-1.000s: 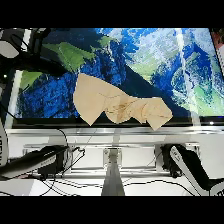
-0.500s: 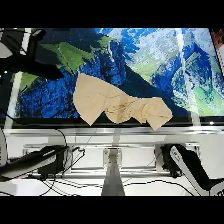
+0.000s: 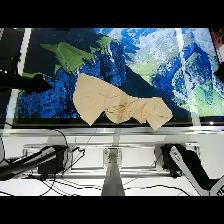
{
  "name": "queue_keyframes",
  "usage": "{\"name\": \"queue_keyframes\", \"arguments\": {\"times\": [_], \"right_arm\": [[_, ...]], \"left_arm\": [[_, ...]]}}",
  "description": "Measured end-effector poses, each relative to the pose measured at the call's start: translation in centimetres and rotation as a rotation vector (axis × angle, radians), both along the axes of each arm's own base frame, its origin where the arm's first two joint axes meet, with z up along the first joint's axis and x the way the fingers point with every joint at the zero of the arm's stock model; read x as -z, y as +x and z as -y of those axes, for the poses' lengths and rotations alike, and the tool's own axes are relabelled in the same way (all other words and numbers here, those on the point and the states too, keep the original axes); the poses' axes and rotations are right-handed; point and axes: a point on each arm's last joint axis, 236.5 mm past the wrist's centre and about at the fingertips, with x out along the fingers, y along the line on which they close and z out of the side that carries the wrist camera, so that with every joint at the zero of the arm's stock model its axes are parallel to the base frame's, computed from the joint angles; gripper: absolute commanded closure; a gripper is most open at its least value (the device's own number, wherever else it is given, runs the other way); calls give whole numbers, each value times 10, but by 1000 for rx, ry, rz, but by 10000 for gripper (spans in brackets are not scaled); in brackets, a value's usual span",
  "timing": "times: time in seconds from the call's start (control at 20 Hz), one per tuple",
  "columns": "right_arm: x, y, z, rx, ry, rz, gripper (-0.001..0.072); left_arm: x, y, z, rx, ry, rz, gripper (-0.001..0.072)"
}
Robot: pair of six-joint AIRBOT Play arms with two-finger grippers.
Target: Fold the clothes and pants, and hang the long-sleeved shirts on hangers.
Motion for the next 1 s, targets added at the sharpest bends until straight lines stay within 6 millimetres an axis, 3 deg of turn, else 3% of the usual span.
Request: {"name": "queue_keyframes", "arguments": {"times": [0.1,0.3,0.6,1.0], "right_arm": [[17,0,0,-11,4,-32,701],[31,10,4,-11,-3,-15,701],[26,33,19,19,-57,82,701],[29,40,32,25,-111,93,702]], "left_arm": [[22,-6,6,-12,-44,-66,287],[60,-12,23,58,-87,-139,282],[104,-25,59,217,-114,-206,281],[115,-49,92,394,-161,-243,304]]}}
